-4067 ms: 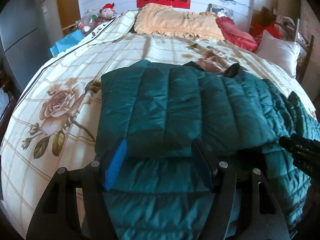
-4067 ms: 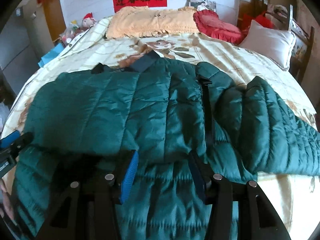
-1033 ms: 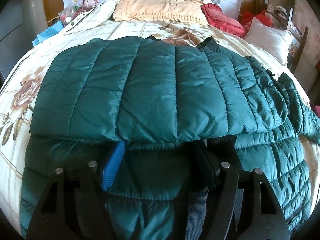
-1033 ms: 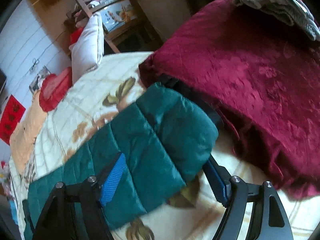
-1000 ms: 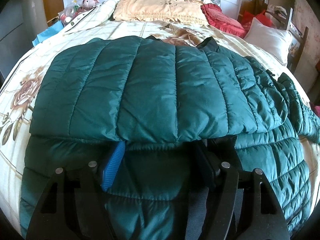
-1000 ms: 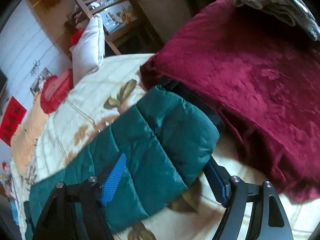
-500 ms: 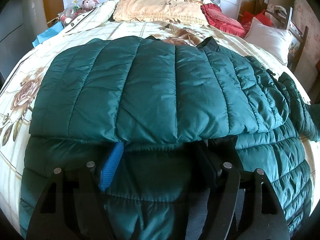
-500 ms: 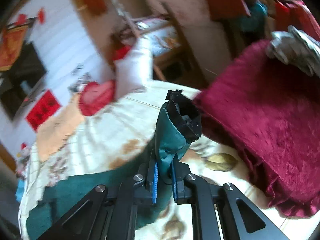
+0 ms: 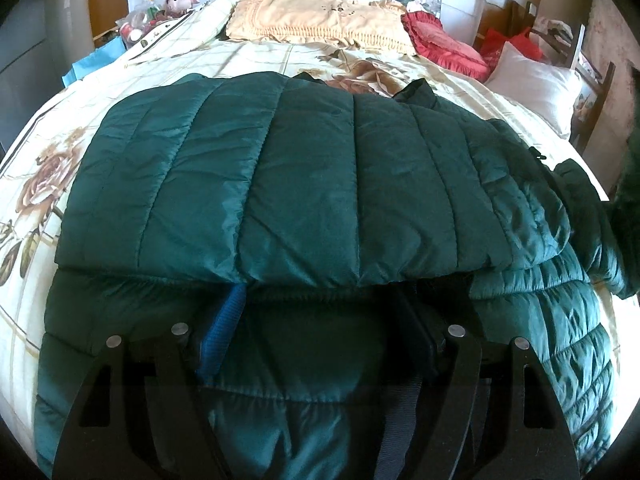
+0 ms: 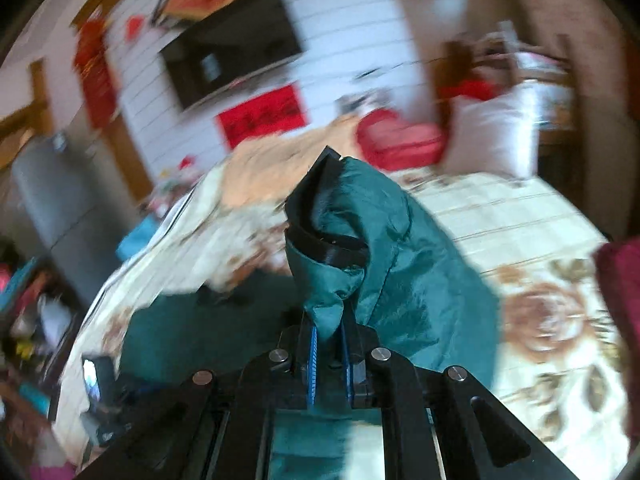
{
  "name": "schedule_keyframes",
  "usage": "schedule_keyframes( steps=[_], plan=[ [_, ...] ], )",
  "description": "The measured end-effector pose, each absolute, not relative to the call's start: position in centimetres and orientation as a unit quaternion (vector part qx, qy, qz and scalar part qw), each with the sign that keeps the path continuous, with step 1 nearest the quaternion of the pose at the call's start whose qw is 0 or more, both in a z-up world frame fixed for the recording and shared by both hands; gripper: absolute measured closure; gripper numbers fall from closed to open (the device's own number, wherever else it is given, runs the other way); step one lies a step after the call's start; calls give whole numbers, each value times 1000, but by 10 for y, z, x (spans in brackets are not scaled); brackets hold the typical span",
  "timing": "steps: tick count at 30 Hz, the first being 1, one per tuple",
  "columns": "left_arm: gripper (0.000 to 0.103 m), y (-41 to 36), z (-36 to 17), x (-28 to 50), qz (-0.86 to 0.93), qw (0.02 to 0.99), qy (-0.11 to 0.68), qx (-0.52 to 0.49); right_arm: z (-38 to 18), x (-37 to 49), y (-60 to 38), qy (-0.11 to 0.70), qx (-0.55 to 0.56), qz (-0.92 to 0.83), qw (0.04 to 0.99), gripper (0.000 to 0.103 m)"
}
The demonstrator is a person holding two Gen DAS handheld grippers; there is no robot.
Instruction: Fold large clothes
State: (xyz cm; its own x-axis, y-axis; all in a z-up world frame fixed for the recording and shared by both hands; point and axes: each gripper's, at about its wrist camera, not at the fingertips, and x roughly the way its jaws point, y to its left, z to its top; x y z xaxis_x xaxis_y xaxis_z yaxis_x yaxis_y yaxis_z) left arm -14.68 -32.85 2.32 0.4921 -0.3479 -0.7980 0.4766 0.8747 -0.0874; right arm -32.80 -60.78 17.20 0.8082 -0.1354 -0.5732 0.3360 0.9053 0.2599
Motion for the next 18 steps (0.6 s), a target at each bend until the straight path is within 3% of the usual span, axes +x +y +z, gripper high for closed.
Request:
schedule_keyframes(
  steps=[15,16,17,18],
  plan=[
    [26,-326,21,-147,-251,858,444,60,46,-219,-517,421,200,-14,885,90],
    [25,-326,21,-147,-253,858,444,59,42,-219,-521,424,215,-7,880,78],
    [25,-325,21,-146,-255,857,444,57,43,-221,-525,416,228,4,880,52],
    [25,-325,21,-146,-257,856,444,54,46,-226,-528,407,235,10,883,39]
  ],
)
